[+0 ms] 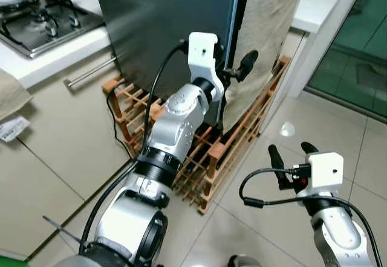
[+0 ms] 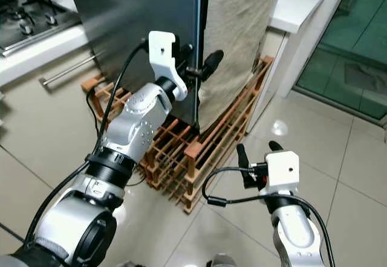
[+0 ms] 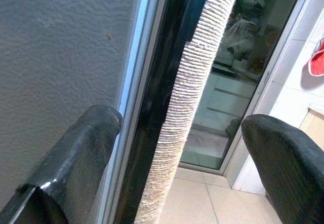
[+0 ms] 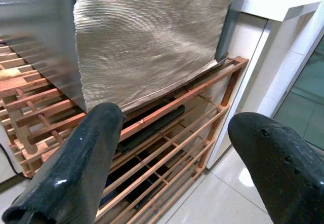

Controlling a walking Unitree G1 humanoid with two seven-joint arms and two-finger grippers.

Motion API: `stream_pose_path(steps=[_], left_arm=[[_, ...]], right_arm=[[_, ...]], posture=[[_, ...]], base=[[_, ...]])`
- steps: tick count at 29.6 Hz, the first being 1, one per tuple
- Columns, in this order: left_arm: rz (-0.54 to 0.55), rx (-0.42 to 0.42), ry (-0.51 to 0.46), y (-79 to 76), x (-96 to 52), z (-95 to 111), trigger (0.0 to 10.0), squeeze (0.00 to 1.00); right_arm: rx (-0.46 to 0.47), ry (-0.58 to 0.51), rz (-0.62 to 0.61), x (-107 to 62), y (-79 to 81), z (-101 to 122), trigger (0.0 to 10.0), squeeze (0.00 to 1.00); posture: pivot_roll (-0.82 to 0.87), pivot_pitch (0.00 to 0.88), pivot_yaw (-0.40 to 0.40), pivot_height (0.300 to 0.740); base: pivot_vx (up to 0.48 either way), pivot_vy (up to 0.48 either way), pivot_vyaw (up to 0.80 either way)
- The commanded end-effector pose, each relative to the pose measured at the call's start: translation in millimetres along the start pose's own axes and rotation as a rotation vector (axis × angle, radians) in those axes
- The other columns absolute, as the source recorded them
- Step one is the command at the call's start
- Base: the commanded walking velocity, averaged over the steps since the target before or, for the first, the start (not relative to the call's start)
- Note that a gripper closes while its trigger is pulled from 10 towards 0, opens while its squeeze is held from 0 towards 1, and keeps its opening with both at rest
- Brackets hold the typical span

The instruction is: Restocking fridge

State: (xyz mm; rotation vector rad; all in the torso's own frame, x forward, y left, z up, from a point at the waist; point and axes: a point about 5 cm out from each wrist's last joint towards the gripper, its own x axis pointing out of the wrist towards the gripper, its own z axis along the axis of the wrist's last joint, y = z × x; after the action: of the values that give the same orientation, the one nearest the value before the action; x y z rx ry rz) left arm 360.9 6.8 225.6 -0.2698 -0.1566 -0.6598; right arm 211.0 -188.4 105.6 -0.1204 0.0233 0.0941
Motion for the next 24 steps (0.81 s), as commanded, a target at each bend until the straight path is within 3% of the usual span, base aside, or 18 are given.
stream_pose_path(steps=[1,5,7,15,19,24], left_arm=[[-0.139,-0.104,-0.052,-57.0,16.4,5,10.0,0.00],[-0.149,-0.106,-0.051,-59.9,16.9,6,10.0,0.00],[-0.199,-0.103,0.001,-76.2,24.6,-3,10.0,0.00],[-0.299,-0.114,0.067,-98.0,26.5,-10,10.0,0.00],[-0.337,-0.106,0.052,-89.7,13.1,-8,10.0,0.00],[-0.312,-0.081,0.061,-87.3,14.5,-14,10.0,0.00]], right_arm=[[-0.011,-0.014,-0.006,0.7,-1.0,4,10.0,0.26],[-0.012,-0.014,-0.003,1.2,-0.1,4,10.0,0.26],[-0.014,-0.019,-0.003,5.6,0.6,4,10.0,0.26],[-0.018,-0.030,-0.011,9.3,0.1,7,10.0,0.26],[-0.009,-0.045,-0.022,10.6,-0.1,11,10.0,0.25],[-0.007,-0.034,-0.010,11.3,1.8,8,10.0,0.25]], posture=[[-0.27,0.080,0.038,0.740],[-0.27,0.080,0.038,0.740],[-0.27,0.073,0.040,0.740],[-0.28,0.069,0.047,0.740],[-0.25,0.063,0.044,0.740],[-0.24,0.058,0.037,0.740]], base=[[0.000,0.000,0.00],[0.000,0.000,0.00],[0.000,0.000,0.00],[0.000,0.000,0.00],[0.000,0.000,0.00],[0.000,0.000,0.00]])
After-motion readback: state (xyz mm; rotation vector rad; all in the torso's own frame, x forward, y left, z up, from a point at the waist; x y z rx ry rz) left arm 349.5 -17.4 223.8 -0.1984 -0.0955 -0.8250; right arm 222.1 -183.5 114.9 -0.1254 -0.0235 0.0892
